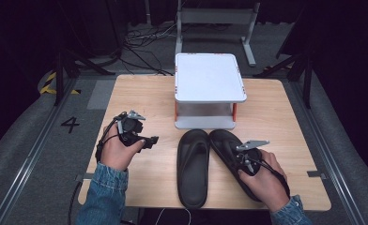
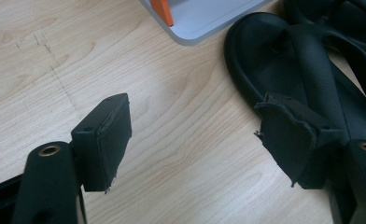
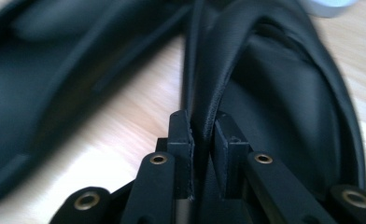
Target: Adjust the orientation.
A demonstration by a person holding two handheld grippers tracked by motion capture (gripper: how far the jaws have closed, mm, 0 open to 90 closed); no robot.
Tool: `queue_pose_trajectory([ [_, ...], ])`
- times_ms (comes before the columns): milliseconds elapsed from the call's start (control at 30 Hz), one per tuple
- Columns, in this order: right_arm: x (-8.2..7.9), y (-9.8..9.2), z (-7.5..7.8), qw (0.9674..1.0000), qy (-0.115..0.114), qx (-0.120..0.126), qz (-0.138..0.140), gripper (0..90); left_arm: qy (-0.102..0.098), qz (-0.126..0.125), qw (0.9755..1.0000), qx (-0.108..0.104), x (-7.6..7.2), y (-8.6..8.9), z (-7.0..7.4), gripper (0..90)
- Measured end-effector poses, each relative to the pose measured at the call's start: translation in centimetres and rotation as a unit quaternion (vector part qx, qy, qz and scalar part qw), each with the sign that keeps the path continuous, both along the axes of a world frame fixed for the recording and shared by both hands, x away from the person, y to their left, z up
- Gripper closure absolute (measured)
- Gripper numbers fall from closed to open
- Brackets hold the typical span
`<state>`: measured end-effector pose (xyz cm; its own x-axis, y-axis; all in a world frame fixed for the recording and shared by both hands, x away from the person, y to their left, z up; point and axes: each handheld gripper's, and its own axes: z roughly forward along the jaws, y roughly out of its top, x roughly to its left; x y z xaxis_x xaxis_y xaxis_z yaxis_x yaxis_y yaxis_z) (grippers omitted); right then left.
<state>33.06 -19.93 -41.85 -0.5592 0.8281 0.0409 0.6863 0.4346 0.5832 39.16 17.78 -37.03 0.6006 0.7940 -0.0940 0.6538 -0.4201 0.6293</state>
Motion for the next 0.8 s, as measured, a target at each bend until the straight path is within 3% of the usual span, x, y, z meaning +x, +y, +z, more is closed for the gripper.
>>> queue_pose_trajectory([
  [200, 0.0, 1.5, -0.3, 0.9998, 0.012, 0.015, 0.01, 77.1, 0.004, -0.001, 1.0, -0.001, 0.1, -0.3, -0.2, 26.2],
  [433, 0.0, 2.9, -0.3, 0.9978, 0.035, 0.055, 0.01, 69.5, 0.005, -0.01, 0.9999, 0.005, 0.3, -0.8, -0.4, 26.2],
  [533, 0.1, 3.2, -0.5, 0.9976, 0.024, 0.063, 0.016, 62.9, 0.008, -0.008, 0.9999, 0.003, 0.3, -1.0, -0.5, 26.2],
  [600, 0.1, 3.5, -0.6, 0.9964, 0.016, 0.082, 0.015, 54.3, 0.008, -0.008, 0.9999, 0.003, 0.3, -0.9, -0.5, 26.2],
  [800, -0.3, 3.8, -0.8, 0.9958, 0.012, 0.089, 0.018, 45.2, 0.006, -0.01, 0.9999, 0.003, 0.4, -0.8, -0.4, 26.2],
])
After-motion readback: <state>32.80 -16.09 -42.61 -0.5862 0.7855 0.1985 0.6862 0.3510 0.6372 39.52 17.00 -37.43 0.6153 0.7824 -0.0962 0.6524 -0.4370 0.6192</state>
